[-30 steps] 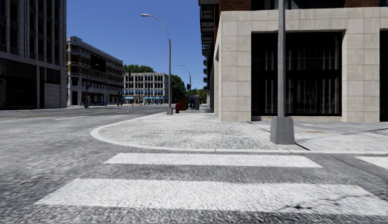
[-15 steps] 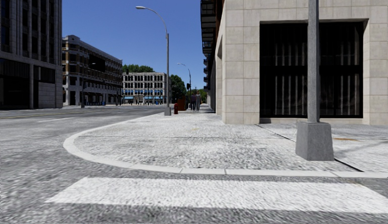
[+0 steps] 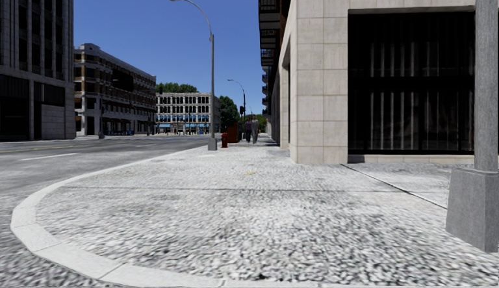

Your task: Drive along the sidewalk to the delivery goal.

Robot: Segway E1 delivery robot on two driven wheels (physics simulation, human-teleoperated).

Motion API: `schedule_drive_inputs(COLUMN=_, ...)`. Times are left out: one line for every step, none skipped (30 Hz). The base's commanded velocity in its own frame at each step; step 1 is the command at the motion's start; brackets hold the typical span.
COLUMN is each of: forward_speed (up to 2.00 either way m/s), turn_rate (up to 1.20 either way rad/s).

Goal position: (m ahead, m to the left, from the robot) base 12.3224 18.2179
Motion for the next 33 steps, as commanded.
schedule_drive_inputs(forward_speed=2.00, turn_rate=0.00)
schedule_drive_inputs(forward_speed=2.00, turn_rate=0.00)
schedule_drive_inputs(forward_speed=2.00, turn_rate=0.00)
schedule_drive_inputs(forward_speed=2.00, turn_rate=0.00)
schedule_drive_inputs(forward_speed=2.00, turn_rate=0.00)
schedule_drive_inputs(forward_speed=2.00, turn_rate=0.00)
schedule_drive_inputs(forward_speed=2.00, turn_rate=0.00)
schedule_drive_inputs(forward_speed=2.00, turn_rate=0.00)
schedule_drive_inputs(forward_speed=1.81, turn_rate=0.00)
schedule_drive_inputs(forward_speed=1.63, turn_rate=0.00)
schedule_drive_inputs(forward_speed=1.52, turn_rate=0.00)
schedule_drive_inputs(forward_speed=1.46, turn_rate=0.00)
schedule_drive_inputs(forward_speed=1.46, turn_rate=0.00)
schedule_drive_inputs(forward_speed=1.38, turn_rate=0.00)
schedule_drive_inputs(forward_speed=1.35, turn_rate=0.00)
schedule_drive_inputs(forward_speed=1.29, turn_rate=0.00)
schedule_drive_inputs(forward_speed=1.24, turn_rate=0.00)
schedule_drive_inputs(forward_speed=1.24, turn_rate=0.00)
schedule_drive_inputs(forward_speed=1.21, turn_rate=0.00)
schedule_drive_inputs(forward_speed=1.21, turn_rate=0.00)
schedule_drive_inputs(forward_speed=1.20, turn_rate=0.00)
schedule_drive_inputs(forward_speed=1.20, turn_rate=0.00)
schedule_drive_inputs(forward_speed=1.20, turn_rate=0.00)
schedule_drive_inputs(forward_speed=1.20, turn_rate=0.00)
schedule_drive_inputs(forward_speed=1.20, turn_rate=0.00)
schedule_drive_inputs(forward_speed=1.20, turn_rate=0.00)
schedule_drive_inputs(forward_speed=1.20, turn_rate=0.00)
schedule_drive_inputs(forward_speed=1.20, turn_rate=0.00)
schedule_drive_inputs(forward_speed=1.20, turn_rate=0.00)
schedule_drive_inputs(forward_speed=1.20, turn_rate=0.00)
schedule_drive_inputs(forward_speed=1.20, turn_rate=0.00)
schedule_drive_inputs(forward_speed=1.20, turn_rate=0.00)
schedule_drive_inputs(forward_speed=1.20, turn_rate=0.00)
